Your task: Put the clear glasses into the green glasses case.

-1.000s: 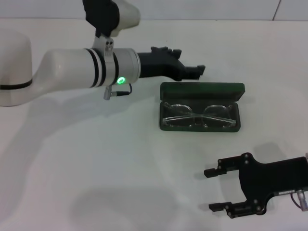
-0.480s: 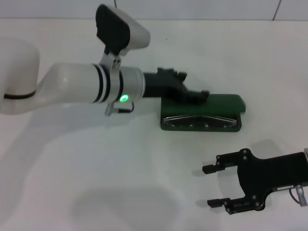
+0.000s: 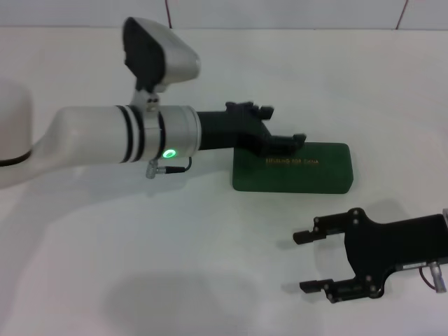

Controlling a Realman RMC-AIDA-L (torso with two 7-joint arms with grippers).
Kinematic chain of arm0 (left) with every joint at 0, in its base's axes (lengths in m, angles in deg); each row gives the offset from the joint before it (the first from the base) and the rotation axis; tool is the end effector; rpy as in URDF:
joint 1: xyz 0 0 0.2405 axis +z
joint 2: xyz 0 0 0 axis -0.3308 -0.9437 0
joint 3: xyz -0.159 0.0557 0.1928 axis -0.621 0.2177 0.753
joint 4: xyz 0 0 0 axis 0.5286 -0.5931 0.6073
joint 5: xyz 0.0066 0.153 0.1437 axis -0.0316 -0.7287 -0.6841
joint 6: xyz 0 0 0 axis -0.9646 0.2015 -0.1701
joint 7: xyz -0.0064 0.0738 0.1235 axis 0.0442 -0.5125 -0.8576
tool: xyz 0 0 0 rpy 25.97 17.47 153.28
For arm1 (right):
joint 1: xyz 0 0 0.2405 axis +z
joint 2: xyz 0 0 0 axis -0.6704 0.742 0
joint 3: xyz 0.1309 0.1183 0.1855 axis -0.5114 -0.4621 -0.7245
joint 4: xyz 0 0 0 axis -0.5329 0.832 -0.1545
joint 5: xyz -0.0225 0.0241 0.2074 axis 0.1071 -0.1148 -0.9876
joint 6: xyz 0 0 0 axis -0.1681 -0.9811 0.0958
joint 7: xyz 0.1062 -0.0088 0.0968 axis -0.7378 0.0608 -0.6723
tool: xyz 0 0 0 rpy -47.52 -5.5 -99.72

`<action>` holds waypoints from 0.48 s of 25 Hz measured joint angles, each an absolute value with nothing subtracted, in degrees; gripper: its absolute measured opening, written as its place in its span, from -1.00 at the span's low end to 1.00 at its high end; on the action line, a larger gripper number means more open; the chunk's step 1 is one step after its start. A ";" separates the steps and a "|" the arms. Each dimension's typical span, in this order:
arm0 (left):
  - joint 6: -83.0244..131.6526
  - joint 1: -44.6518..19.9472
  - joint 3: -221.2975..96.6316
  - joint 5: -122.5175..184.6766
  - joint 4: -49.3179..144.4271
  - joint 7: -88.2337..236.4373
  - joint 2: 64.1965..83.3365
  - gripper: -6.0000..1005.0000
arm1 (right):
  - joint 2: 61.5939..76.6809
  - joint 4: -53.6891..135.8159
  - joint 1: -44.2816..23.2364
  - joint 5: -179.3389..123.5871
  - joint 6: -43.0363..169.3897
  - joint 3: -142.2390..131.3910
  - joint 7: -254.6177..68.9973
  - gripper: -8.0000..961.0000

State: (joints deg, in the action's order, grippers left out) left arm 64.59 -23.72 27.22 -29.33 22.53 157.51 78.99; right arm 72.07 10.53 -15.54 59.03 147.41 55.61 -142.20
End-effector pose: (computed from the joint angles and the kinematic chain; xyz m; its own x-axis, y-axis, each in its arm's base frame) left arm -0.1759 0.3799 -0.1176 0.8348 0.3790 0.3994 0.4833 -0.8519 -0.2019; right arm 0.2562 0.2797 -0.0386 0.9104 0.0856 -0.4049 0.0771 -0.9963 -0.0371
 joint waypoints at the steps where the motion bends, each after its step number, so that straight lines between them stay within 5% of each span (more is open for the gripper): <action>1: 66.37 -22.04 26.70 -28.18 20.60 156.09 78.85 0.78 | 72.00 10.48 -15.50 58.73 147.42 55.58 -142.20 0.33; 12: 104.34 -5.30 6.94 -24.78 13.09 134.39 77.34 0.78 | 71.85 10.21 -16.48 53.26 152.22 45.10 -139.79 0.33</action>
State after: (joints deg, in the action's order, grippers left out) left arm 104.34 -5.30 6.94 -24.78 13.09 134.39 77.34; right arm 71.85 10.21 -16.48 53.26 152.22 45.10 -139.79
